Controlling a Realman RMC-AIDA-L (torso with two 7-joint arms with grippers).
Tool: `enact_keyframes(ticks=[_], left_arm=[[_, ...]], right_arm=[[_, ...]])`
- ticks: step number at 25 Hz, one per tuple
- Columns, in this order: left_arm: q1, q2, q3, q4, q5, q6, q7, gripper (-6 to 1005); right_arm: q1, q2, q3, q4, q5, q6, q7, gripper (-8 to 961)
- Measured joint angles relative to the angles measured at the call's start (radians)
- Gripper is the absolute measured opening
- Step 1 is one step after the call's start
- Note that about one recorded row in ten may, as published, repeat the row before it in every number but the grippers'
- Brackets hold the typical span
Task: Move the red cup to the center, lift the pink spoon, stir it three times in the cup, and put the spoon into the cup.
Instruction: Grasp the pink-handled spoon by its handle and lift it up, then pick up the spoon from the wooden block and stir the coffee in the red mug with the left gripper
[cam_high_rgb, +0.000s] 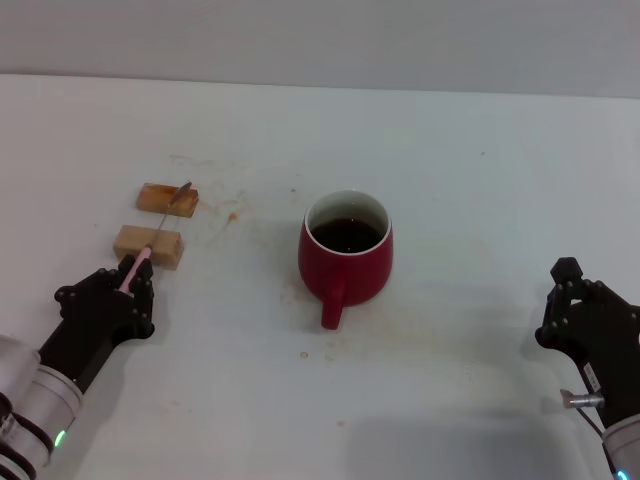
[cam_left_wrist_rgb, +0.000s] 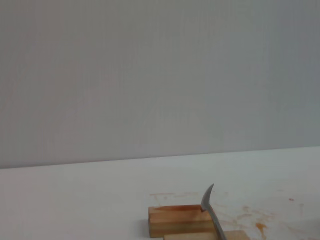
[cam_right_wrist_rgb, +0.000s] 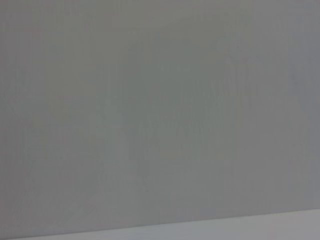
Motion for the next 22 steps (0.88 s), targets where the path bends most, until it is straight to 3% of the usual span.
enact_keyframes(ticks=[22], left_arm=[[0.009, 0.002, 0.028, -0.012, 0.011, 0.062, 0.029, 144]], right_arm=[[0.000, 0.001, 0.000, -0.004, 0.000, 0.007, 0.000, 0]])
